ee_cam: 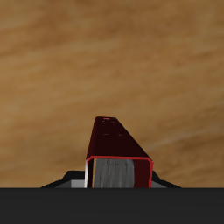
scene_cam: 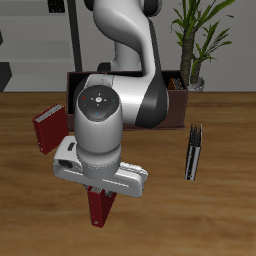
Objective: Place the orange book into the back desk caddy's right compartment and place the left red book into the back desk caddy's right compartment
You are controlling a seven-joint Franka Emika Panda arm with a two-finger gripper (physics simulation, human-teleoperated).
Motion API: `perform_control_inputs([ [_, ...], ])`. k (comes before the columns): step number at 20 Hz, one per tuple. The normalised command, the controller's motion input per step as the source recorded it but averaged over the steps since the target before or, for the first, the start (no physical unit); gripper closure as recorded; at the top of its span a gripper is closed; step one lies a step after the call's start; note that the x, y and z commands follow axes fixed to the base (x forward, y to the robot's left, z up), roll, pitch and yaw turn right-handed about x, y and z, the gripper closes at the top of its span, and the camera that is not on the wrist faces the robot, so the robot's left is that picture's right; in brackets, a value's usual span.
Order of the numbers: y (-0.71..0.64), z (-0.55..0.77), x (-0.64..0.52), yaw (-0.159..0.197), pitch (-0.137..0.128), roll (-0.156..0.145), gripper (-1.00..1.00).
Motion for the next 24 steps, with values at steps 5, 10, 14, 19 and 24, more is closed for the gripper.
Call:
perform_control_inputs([
  [5, 0.15, 0.84, -0.48, 0.070, -0.066, -0.088, 1.00],
  [10, 0.19, 0.51, -0.48, 0.034, -0.061, -0.005, 1.00],
  [14, 0.27, 0.39, -0.70, 0.095, -0.002, -0.050, 1.00],
  [19, 0.14, 0.40, -0.67, 0.118, -0.043, -0.008, 1.00],
  [24, 0.11, 0.23, -0.44, 0.019, -0.003, 0.039, 1.00],
])
